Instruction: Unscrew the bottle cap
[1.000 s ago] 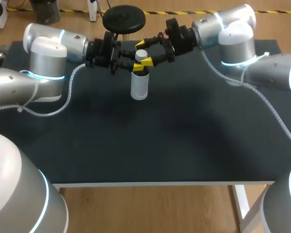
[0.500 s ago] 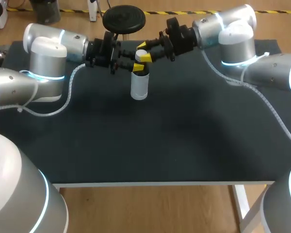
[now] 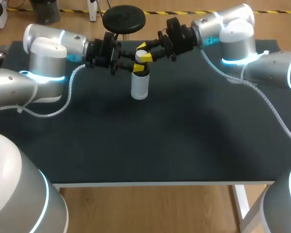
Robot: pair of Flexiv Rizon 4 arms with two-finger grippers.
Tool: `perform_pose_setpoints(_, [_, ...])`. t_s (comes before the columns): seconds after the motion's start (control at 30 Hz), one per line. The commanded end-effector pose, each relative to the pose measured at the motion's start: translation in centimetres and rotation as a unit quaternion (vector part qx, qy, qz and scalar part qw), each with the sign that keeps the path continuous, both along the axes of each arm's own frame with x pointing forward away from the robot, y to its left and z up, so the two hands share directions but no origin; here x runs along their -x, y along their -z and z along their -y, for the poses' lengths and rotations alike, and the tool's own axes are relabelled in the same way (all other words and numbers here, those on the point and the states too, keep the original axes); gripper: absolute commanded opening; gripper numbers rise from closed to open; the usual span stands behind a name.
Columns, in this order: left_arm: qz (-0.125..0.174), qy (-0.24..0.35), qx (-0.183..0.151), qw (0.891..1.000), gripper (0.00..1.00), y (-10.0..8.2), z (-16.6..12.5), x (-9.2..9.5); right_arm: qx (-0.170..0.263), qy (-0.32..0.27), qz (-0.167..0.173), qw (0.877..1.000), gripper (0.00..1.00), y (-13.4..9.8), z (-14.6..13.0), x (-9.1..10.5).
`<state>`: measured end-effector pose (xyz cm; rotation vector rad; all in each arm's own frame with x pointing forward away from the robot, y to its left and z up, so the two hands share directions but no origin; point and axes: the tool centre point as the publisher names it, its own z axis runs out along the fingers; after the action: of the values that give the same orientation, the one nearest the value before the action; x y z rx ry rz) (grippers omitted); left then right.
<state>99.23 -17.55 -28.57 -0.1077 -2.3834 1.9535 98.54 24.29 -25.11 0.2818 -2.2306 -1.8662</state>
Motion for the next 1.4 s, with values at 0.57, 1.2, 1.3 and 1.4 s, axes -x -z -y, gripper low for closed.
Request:
perform_pose_setpoints(0.57, [-0.001, 0.0, -0.001, 1.0, 0.0, 0.1, -0.1, -0.5, 0.02, -0.274, 0.026, 0.961, 0.0, 0.0, 0.3, -0.9])
perform_pose_setpoints(1.2, [-0.001, 0.0, -0.001, 1.0, 0.0, 0.1, -0.1, -0.5, 0.038, -0.459, 0.051, 0.886, 0.0, -1.3, 0.8, -1.7])
perform_pose_setpoints(1.3, [-0.001, 0.0, -0.001, 1.0, 0.0, 0.1, -0.1, -0.5, 0.033, -0.476, 0.054, 0.877, 0.0, -1.5, 0.5, -1.4])
perform_pose_setpoints(1.4, [-0.001, 0.0, -0.001, 1.0, 0.0, 0.1, -0.1, -0.5, 0.026, -0.491, 0.059, 0.869, 0.0, -1.8, 0.3, -1.1])
